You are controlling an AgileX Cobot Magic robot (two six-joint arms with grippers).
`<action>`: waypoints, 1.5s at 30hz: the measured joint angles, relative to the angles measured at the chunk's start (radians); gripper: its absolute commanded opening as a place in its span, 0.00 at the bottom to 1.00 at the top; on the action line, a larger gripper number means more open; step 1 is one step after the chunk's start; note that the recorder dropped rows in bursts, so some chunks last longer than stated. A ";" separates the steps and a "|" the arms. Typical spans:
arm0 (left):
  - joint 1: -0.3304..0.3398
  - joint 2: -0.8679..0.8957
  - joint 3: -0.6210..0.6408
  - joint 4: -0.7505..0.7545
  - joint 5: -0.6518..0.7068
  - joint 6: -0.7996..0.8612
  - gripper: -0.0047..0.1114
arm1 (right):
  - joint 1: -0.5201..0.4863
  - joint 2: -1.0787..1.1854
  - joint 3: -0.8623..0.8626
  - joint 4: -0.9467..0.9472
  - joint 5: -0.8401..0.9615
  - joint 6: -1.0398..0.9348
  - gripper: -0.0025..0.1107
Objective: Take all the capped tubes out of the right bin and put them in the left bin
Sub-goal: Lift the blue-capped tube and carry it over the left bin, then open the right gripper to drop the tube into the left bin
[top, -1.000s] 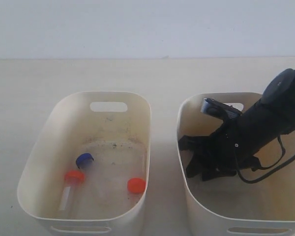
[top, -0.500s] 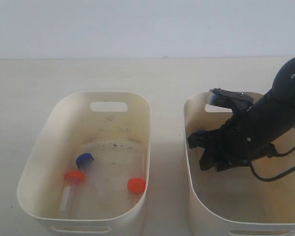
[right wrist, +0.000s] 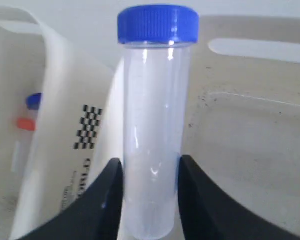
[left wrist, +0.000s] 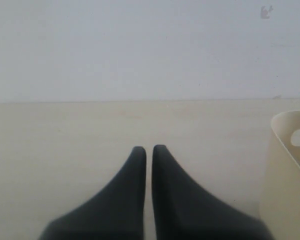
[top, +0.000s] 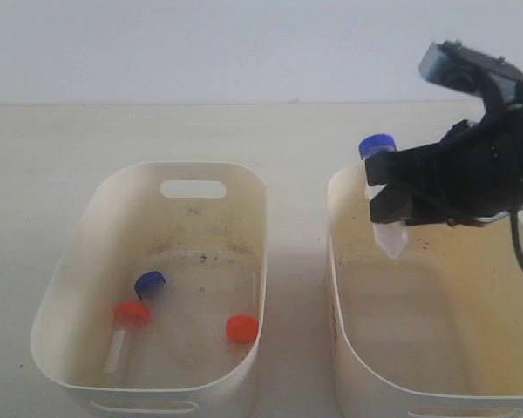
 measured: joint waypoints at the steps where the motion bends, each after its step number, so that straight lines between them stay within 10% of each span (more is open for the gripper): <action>1: 0.000 0.000 0.000 0.000 0.000 0.000 0.08 | 0.005 -0.027 -0.005 0.013 0.002 0.000 0.02; 20: 0.000 0.000 0.000 0.000 0.000 0.000 0.08 | 0.489 0.124 -0.082 0.221 -0.304 -0.005 0.02; 30: 0.000 0.000 0.000 0.000 0.000 0.000 0.08 | 0.506 0.264 -0.082 0.223 -0.363 -0.005 0.57; 45: 0.000 0.000 0.000 0.000 0.000 0.000 0.08 | 0.506 0.231 -0.082 0.224 -0.377 -0.005 0.42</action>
